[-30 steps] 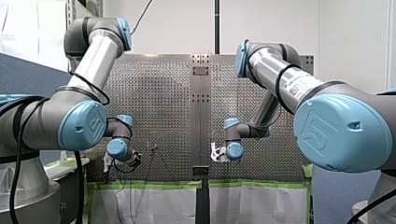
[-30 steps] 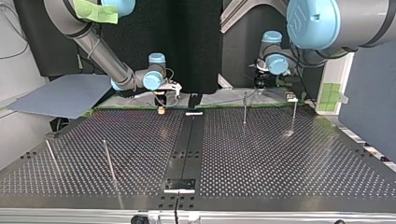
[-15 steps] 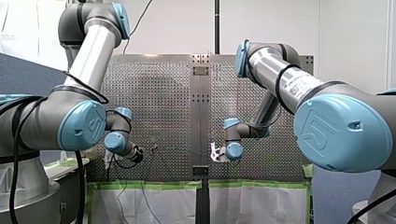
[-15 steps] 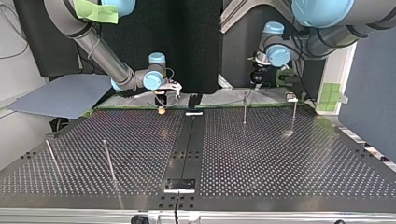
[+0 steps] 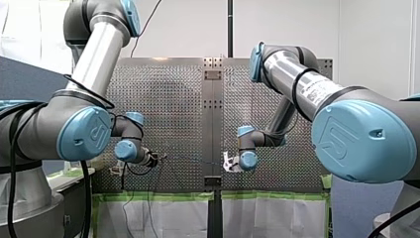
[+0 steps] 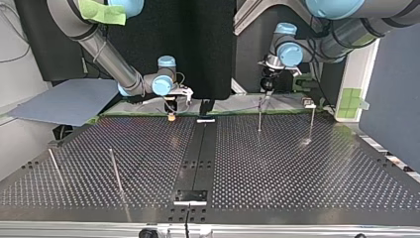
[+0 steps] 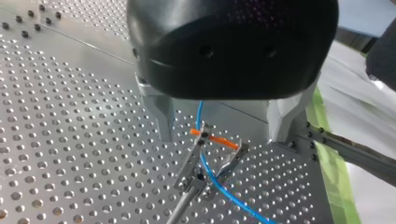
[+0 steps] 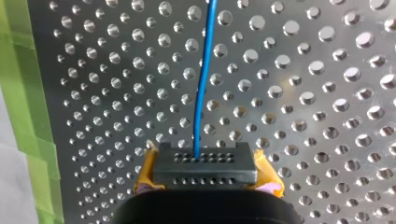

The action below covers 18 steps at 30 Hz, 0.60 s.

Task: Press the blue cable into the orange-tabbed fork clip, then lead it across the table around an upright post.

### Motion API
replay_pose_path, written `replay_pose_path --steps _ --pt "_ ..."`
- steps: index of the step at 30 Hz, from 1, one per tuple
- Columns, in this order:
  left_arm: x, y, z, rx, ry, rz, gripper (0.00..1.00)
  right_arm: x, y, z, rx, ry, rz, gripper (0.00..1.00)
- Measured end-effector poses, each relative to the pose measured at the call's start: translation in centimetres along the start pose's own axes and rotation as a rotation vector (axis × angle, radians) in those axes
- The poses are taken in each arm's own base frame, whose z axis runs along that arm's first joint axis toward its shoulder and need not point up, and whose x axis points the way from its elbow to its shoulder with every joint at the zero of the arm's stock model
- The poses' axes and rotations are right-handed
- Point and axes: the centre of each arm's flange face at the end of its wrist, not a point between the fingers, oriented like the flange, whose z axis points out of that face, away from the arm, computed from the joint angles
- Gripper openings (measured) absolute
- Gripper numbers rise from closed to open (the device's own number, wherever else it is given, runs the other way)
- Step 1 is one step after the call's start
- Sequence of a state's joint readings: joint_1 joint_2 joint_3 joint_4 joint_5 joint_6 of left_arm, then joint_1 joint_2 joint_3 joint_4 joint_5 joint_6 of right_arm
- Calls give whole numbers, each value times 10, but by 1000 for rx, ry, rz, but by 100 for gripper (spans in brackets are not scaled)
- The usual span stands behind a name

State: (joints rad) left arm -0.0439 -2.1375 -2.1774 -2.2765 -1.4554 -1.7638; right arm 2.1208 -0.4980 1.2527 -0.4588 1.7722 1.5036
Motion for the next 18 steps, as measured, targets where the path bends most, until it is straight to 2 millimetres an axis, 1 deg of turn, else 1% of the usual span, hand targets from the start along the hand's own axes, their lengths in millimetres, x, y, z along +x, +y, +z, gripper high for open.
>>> replay_pose_path --steps 18 --pt "2 -5 -3 -43 -6 0 100 0 3 1 -3 -1 1 0"
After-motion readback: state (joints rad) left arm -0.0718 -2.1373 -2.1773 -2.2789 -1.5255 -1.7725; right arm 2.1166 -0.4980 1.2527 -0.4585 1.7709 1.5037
